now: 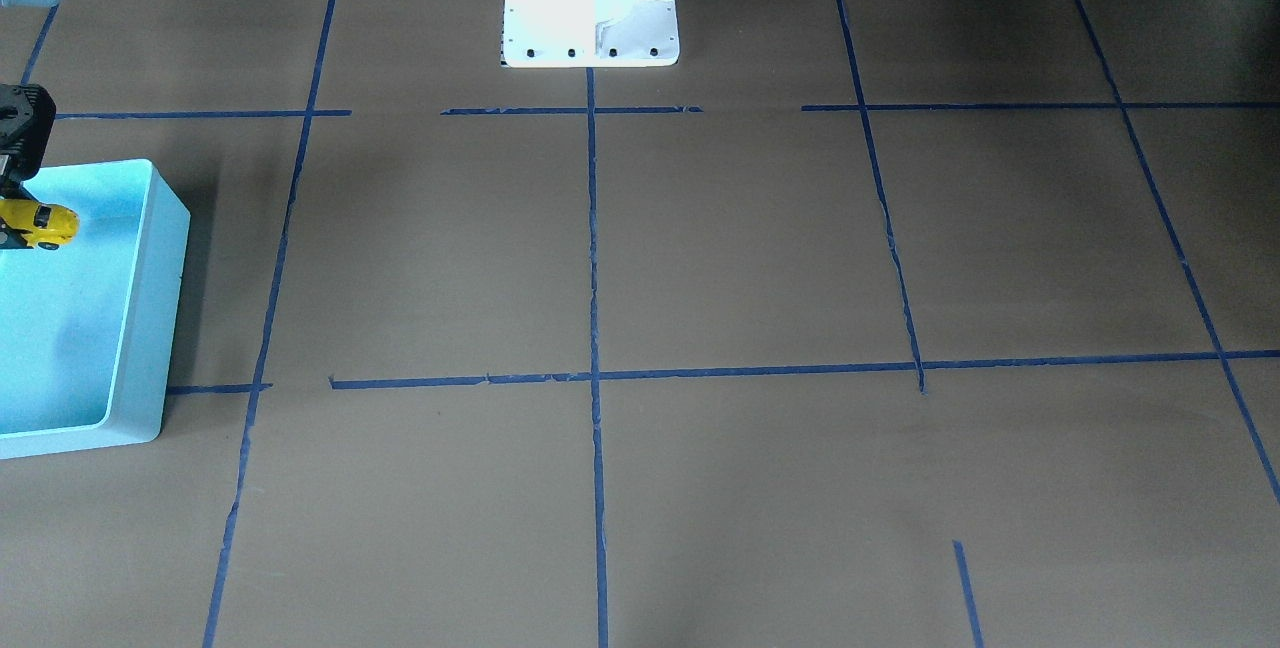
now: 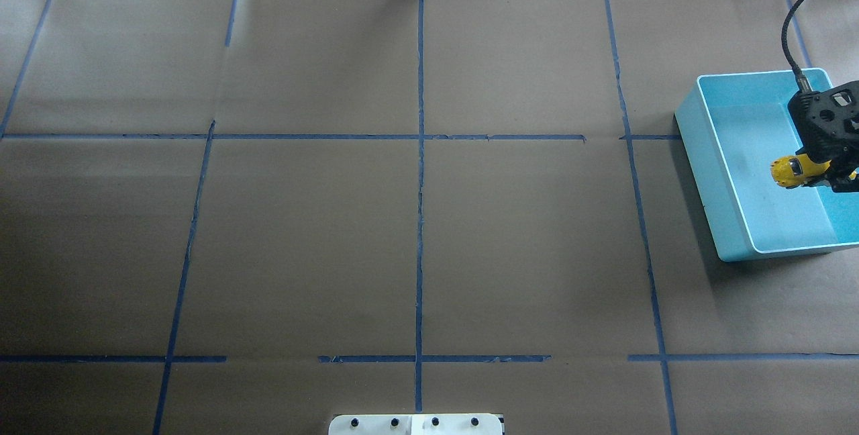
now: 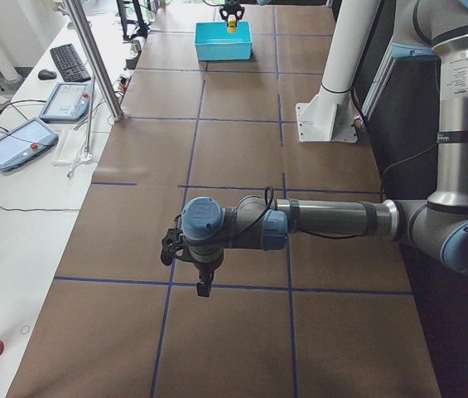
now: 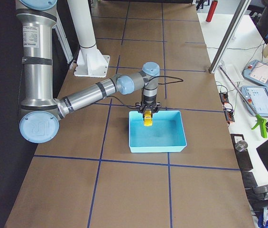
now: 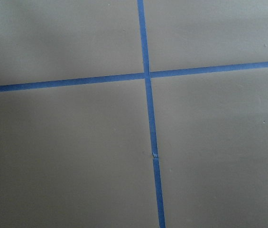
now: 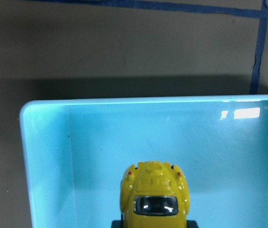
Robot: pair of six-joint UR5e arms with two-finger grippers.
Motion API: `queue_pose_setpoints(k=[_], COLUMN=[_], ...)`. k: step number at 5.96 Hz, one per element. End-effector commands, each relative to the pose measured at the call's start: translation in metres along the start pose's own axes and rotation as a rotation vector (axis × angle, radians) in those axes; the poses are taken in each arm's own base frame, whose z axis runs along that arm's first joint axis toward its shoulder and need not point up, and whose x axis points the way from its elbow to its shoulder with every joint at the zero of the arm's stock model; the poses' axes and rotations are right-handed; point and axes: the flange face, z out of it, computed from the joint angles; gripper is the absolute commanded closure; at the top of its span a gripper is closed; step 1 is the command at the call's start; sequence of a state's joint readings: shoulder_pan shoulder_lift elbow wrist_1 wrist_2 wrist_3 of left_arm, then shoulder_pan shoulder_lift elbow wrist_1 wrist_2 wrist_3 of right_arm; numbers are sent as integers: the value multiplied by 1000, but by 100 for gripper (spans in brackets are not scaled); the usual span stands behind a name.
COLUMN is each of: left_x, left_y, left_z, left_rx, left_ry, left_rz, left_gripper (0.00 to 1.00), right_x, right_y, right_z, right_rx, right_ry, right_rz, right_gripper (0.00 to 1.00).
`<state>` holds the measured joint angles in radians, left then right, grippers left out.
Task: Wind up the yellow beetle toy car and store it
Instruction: 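Lower the car into the bin, open the right gripper, withdraw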
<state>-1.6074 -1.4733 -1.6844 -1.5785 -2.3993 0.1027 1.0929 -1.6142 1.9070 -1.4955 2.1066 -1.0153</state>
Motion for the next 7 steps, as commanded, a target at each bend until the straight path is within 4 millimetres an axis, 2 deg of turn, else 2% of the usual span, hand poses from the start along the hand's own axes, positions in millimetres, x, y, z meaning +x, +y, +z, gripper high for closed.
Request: queue_pose_setpoints(k=[1,2,3,5,6,7], left_x=[1,-1,0,6,11,13], left_y=[-1,-1,-9,-12,-14,-13], left_z=[0,0,-5,-11,-16,-18], left_rx=[1,-2,5,17,27,32], left_ry=[0,-11,-72,-82,-83,-82], left_rz=[3,0,16,26,34,36], left_gripper=[0,0,0,0,0,0], right_x=[12,20,34,46,46,44], right_y=[31,34,16,-6,-7,-6], right_z=[57,79,93,97,98,102], right_rx=[30,37,51,61,63,80], right_ry=[42,14,-8,-11,-16,-37], right_rz=[11,14,-3,-21,8,31], right_gripper=[99,99,100,99,73,1])
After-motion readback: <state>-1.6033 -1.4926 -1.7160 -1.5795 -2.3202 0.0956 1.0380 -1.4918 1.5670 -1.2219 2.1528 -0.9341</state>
